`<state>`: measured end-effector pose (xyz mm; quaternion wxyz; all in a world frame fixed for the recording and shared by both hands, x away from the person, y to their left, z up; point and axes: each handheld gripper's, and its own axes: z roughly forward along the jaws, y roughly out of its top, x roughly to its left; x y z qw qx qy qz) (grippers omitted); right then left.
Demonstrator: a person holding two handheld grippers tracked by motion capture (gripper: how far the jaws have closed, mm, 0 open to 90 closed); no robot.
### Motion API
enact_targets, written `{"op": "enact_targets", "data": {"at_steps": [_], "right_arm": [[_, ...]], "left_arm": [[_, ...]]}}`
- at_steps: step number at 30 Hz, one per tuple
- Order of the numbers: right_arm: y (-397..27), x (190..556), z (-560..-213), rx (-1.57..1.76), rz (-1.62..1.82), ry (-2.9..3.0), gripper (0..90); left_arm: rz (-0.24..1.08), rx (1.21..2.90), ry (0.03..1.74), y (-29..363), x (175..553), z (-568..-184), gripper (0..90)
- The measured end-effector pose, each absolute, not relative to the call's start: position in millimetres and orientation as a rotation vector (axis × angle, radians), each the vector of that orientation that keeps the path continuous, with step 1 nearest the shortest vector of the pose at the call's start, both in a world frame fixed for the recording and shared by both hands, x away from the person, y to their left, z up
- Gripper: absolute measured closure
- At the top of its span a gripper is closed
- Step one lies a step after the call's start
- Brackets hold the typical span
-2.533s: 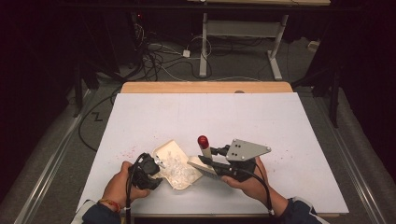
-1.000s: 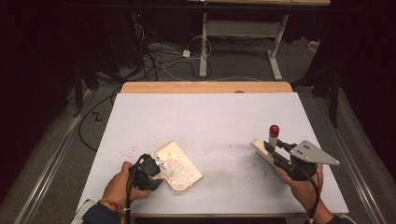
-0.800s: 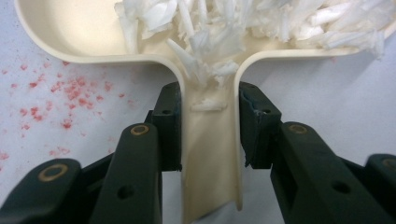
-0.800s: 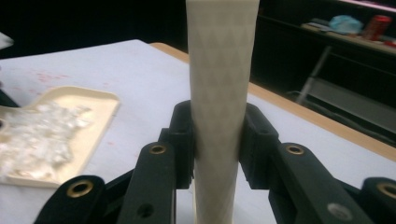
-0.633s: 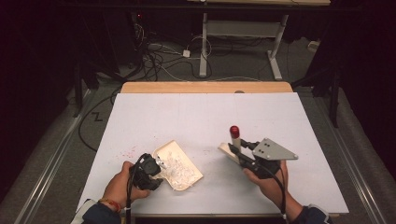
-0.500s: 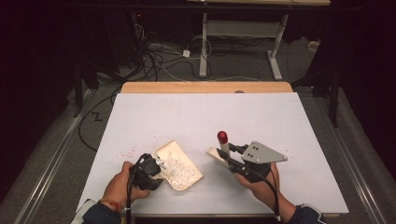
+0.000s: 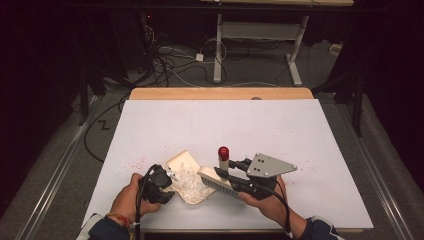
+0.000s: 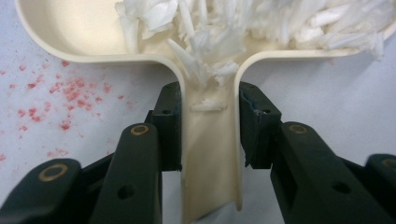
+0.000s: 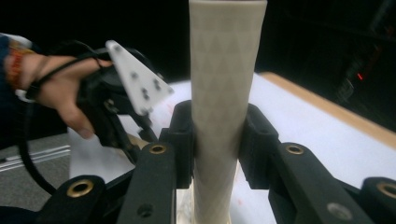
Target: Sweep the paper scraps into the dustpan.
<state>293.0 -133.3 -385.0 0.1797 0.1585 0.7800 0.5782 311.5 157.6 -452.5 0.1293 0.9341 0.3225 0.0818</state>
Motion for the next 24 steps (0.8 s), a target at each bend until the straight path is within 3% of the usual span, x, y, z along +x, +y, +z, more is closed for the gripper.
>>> {"op": "enact_targets", "data": {"at_steps": [24], "right_arm": [[-190,312,-364,0.545,1.571,2.124,70.8]], "left_arm": [[0.209,2.633,1.026,169,321,-452,62.9]]}}
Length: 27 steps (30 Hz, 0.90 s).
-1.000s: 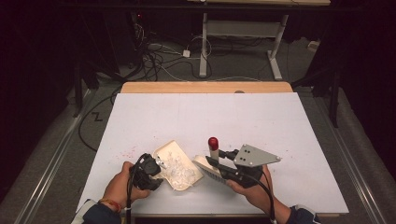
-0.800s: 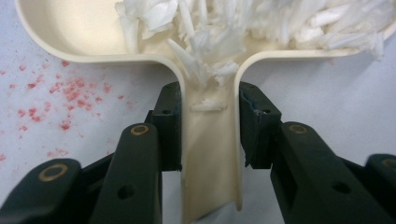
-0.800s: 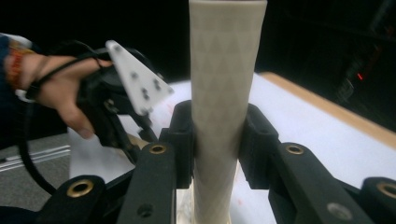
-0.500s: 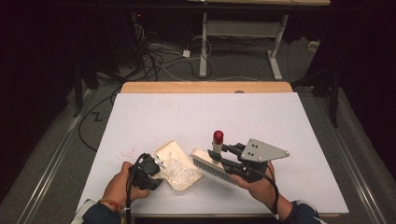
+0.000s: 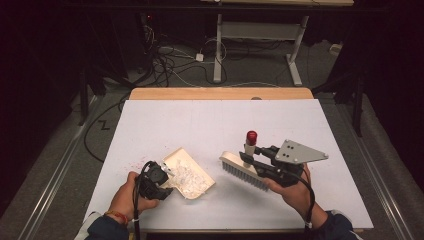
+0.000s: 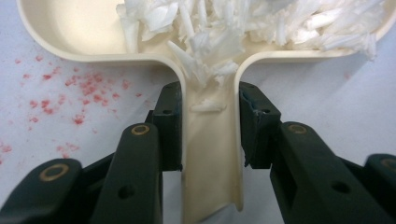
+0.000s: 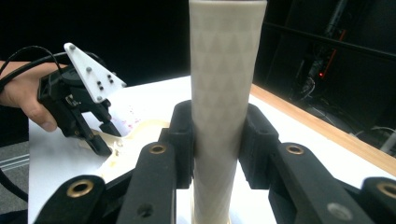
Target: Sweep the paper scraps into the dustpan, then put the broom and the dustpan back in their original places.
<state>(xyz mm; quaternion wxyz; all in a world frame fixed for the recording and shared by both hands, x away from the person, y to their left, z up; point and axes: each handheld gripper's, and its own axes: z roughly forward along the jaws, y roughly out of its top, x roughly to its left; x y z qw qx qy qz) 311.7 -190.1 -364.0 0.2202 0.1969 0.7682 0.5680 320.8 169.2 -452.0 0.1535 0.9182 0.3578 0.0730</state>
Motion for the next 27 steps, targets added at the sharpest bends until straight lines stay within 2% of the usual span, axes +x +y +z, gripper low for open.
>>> {"op": "enact_targets", "data": {"at_steps": [15,27], "right_arm": [[-269,312,-354,0.671,1.531,2.102,70.8],[-292,298,-351,0.673,1.579,2.201,70.7]], "left_arm": [[0.213,2.528,1.147,179,330,-453,62.9],[0.235,2.411,1.292,193,349,-454,63.0]]}}
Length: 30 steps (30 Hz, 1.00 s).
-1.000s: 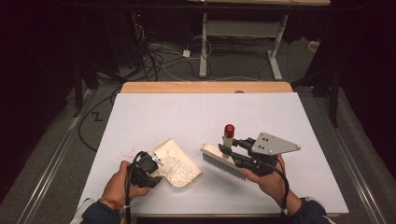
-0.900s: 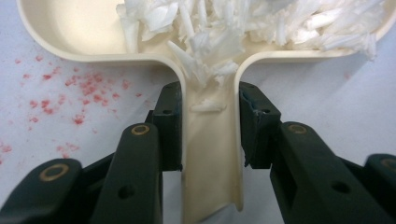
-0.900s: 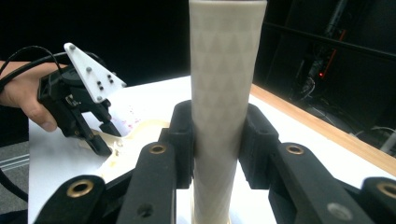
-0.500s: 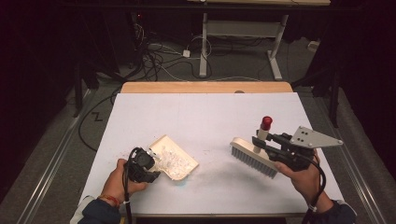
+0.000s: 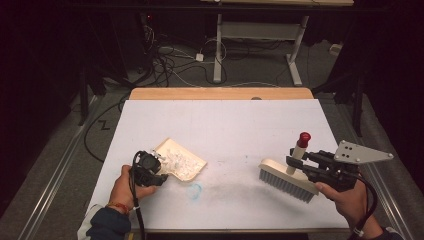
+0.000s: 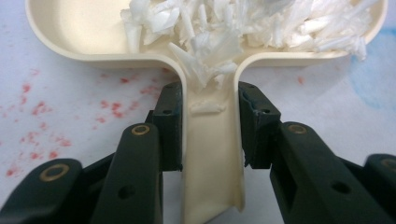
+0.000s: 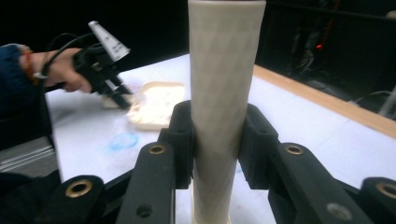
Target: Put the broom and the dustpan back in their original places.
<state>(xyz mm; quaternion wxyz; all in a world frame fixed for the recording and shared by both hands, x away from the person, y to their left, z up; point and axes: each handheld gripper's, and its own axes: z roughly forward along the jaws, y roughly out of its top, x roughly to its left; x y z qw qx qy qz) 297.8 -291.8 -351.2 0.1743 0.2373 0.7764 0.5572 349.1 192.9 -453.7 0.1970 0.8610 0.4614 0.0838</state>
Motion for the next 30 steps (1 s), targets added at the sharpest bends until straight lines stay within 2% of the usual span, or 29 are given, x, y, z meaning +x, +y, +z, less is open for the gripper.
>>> {"op": "enact_targets", "data": {"at_steps": [11,20,30], "right_arm": [[-287,297,-355,0.665,1.542,2.351,70.7],[-280,310,-367,0.702,1.47,2.392,70.6],[-284,319,-370,0.748,1.41,2.337,69.2]], "left_arm": [[0.266,2.351,1.385,205,358,-457,63.0],[0.265,2.31,1.437,213,361,-460,62.9],[0.212,2.281,1.432,205,353,-460,51.5]]}}
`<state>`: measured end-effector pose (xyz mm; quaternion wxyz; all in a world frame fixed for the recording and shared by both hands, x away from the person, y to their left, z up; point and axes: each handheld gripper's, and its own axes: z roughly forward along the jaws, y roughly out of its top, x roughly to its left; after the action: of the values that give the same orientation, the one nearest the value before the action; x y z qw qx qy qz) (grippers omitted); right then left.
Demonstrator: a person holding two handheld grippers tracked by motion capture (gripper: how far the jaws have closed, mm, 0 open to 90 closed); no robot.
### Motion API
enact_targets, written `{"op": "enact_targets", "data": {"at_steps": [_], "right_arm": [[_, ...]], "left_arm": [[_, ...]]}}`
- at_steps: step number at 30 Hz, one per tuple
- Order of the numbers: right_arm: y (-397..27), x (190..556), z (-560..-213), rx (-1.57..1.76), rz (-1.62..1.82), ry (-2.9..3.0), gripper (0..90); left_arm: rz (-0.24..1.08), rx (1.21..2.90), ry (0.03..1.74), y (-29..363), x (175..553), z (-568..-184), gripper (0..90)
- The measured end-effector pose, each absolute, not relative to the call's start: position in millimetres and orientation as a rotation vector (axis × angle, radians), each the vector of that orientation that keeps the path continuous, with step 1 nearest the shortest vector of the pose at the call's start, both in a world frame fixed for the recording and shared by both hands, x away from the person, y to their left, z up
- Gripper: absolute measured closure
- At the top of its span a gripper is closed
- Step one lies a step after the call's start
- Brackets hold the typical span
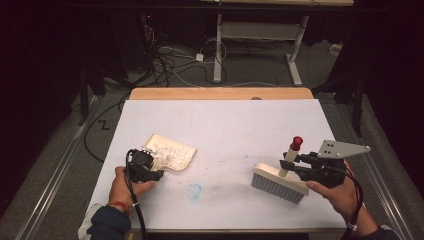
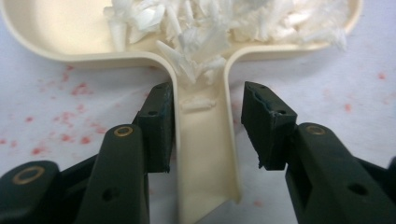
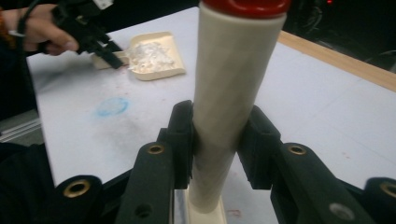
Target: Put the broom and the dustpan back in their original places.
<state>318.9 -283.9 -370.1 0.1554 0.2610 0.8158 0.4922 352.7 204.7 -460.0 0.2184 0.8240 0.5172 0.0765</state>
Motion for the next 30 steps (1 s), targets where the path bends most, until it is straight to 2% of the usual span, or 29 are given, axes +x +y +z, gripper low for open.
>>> {"op": "enact_targets", "data": {"at_steps": [8,13,17,23,25,30], "right_arm": [[-282,338,-371,0.798,1.344,2.289,65.4],[-281,356,-374,0.85,1.332,2.282,63.7],[-277,370,-376,0.883,1.305,2.271,62.6],[-275,387,-383,0.942,1.279,2.257,61.4],[-274,391,-385,0.954,1.268,2.253,61.3],[-271,401,-387,0.977,1.255,2.245,60.9]], "left_arm": [[0.201,2.311,1.366,196,339,-459,49.5],[0.251,2.313,1.308,190,329,-456,47.4],[0.309,2.272,1.24,193,320,-452,43.9],[0.477,2.165,1.075,199,300,-449,35.4],[0.523,2.118,1.049,202,294,-450,29.2],[0.605,2.082,0.995,203,282,-454,23.9]]}}
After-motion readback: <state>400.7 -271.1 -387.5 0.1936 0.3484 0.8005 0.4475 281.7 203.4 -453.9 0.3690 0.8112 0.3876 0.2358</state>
